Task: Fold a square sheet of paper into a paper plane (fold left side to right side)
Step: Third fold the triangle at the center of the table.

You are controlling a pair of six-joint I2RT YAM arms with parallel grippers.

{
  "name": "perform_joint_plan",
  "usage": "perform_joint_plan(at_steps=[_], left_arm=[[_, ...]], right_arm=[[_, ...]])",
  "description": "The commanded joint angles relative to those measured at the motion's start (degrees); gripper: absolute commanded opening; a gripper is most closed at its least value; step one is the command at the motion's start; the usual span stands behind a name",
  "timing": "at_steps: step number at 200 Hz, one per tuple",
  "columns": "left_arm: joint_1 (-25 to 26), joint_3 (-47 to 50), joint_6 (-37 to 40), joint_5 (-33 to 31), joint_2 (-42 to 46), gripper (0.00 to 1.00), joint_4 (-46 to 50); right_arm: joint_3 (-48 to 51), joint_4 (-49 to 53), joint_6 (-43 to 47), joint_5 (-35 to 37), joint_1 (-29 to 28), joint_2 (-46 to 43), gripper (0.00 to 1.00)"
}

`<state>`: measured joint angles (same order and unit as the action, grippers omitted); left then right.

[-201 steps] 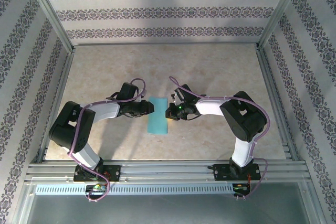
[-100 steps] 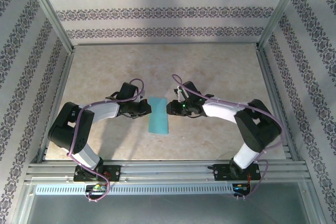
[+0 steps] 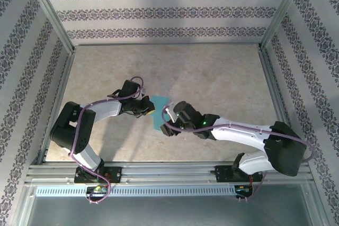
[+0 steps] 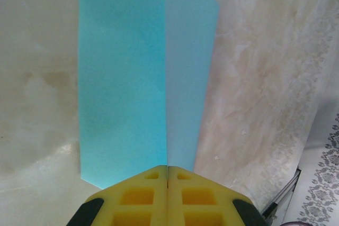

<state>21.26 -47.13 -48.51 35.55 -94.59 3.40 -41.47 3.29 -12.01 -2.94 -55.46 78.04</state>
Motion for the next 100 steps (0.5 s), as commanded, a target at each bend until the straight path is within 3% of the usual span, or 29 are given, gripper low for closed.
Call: perform_joint_plan(at_steps=[1,26,100], left_arm=[[-0.4,-0.5,-2.3,1.0,-0.9,0.00,-0.6],[-0.4,-0.4,-2.1,0.8,-0.9,0.00,-0.2],[-0.4,-0.6,-1.7,0.9,-0.9,0.00,0.5]], right_arm=[[0.0,0.4,7.2,10.0,-4.6,2.0,0.71],[-1.9,2.0,9.5,14.0,-9.2,5.7,0.78],[-7.7,2.3,12.7,18.9,-11.8,14.0,0.75]])
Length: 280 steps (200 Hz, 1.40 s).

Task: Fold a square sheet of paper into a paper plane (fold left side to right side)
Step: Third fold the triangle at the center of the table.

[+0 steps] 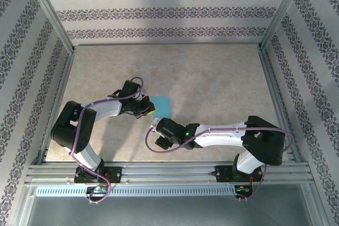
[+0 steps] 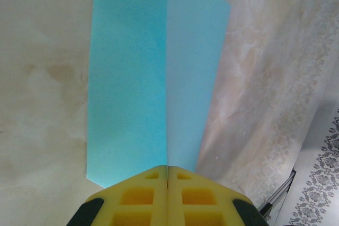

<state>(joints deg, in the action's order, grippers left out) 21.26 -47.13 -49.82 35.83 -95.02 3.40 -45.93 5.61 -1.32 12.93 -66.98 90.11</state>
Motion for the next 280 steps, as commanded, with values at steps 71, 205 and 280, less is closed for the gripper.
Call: perform_joint_plan(at_steps=[71,205,280], left_arm=[[-0.4,-0.5,0.0,0.6,-0.3,0.00,1.0],[-3.1,-2.4,9.4,-3.9,4.9,0.36,11.7],[-0.4,-9.7,11.5,2.0,-3.8,0.12,9.7]], right_arm=[[-6.0,-1.8,1.5,2.6,1.3,5.2,0.50],[0.2,-4.6,-8.9,-21.3,10.6,1.8,0.00],[1.1,-6.9,-11.9,-31.9,15.2,2.9,0.00]])
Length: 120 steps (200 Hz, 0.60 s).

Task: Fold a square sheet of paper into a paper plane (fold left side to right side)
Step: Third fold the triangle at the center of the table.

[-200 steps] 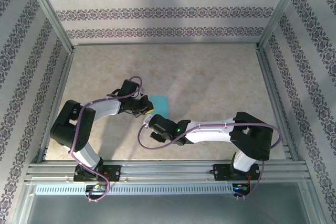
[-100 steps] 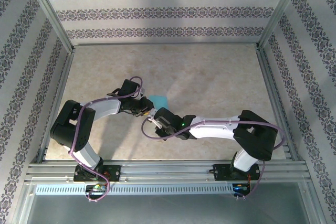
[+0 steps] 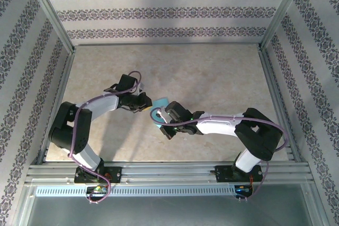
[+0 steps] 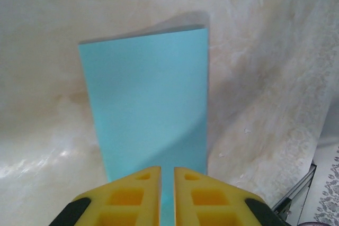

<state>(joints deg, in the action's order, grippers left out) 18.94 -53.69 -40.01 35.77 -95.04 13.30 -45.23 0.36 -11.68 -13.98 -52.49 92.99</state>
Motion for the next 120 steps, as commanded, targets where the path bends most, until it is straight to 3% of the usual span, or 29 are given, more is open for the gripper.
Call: perform_joint_plan(at_steps=[1,58,120], left_arm=[[2.0,-3.2,1.7,2.0,-3.9,0.12,-0.2],[4.0,-8.0,3.2,1.0,-13.5,0.04,0.8],[4.6,-6.4,4.6,-1.5,-16.3,0.00,1.7]], right_arm=[[0.4,-1.7,-1.6,-5.0,0.8,0.1,0.00],[0.0,-1.7,-2.1,-6.7,1.4,1.1,0.00],[0.1,-1.6,-4.2,-8.7,3.6,1.6,0.00]])
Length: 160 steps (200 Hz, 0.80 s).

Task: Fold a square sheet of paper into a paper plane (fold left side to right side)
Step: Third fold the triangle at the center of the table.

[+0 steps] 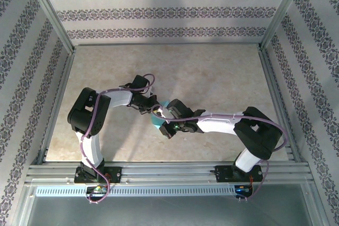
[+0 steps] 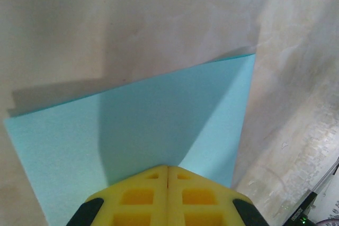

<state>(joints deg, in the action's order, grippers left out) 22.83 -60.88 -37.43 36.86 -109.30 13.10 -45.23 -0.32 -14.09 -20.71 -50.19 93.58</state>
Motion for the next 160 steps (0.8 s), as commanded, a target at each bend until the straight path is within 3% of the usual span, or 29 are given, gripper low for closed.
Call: perform_joint_plan(at_steps=[1,160], left_arm=[[0.7,0.8,2.0,-2.6,-2.0,0.00,1.9],[1.3,1.3,2.2,-3.3,-1.7,0.00,2.2]], right_arm=[[0.1,-0.9,-1.9,-2.0,1.4,1.1,0.00],[-2.3,2.5,-6.7,2.8,6.5,4.0,0.00]])
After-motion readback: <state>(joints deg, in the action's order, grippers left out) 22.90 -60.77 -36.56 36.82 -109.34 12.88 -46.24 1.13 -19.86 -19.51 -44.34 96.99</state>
